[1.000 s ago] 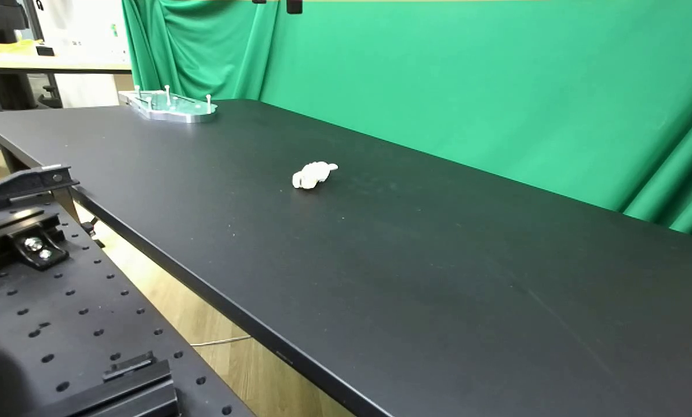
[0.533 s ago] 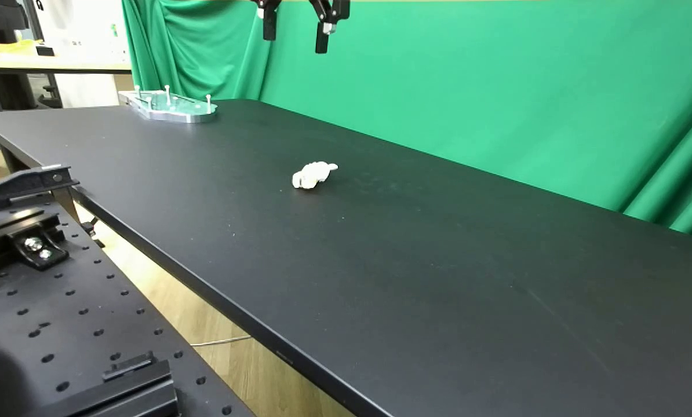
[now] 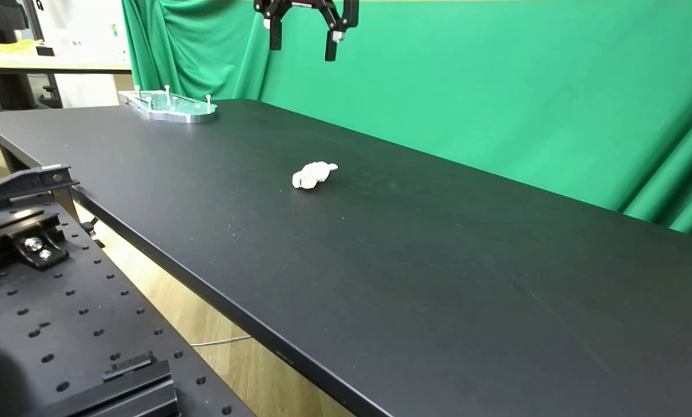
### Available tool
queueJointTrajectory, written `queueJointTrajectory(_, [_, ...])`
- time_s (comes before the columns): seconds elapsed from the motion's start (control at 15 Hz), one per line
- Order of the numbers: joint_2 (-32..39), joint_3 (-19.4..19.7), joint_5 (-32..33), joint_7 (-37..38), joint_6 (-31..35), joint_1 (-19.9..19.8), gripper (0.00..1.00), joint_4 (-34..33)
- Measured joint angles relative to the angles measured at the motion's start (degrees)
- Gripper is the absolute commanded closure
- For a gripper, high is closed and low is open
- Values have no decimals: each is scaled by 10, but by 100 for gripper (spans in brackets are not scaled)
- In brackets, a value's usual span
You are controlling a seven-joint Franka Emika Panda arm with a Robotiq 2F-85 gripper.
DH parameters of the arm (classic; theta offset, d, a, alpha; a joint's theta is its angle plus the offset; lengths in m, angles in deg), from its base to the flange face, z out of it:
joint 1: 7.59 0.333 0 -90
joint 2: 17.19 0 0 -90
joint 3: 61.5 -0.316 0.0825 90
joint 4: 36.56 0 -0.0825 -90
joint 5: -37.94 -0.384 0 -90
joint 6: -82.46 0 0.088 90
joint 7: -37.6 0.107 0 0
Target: Move the white toy to the right
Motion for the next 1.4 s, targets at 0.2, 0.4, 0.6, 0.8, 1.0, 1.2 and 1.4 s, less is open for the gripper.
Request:
queueJointTrajectory(0.2, [18, 4, 3, 8, 24, -3, 0, 6])
queueJointTrajectory(0.4, [57, 14, 8, 9, 44, -11, 0, 6])
queueJointTrajectory(0.6, [102, 25, 15, 9, 59, -16, 0, -2])
queueJointTrajectory(0.8, [146, 32, 23, 7, 60, -19, 0, -20])
queueJointTrajectory(1.0, [188, 33, 30, 5, 60, -19, 0, -47])
queueJointTrajectory(1.2, [224, 33, 40, 5, 60, -17, 0, -71])
queueJointTrajectory(1.4, [258, 33, 52, 5, 68, -16, 0, -87])
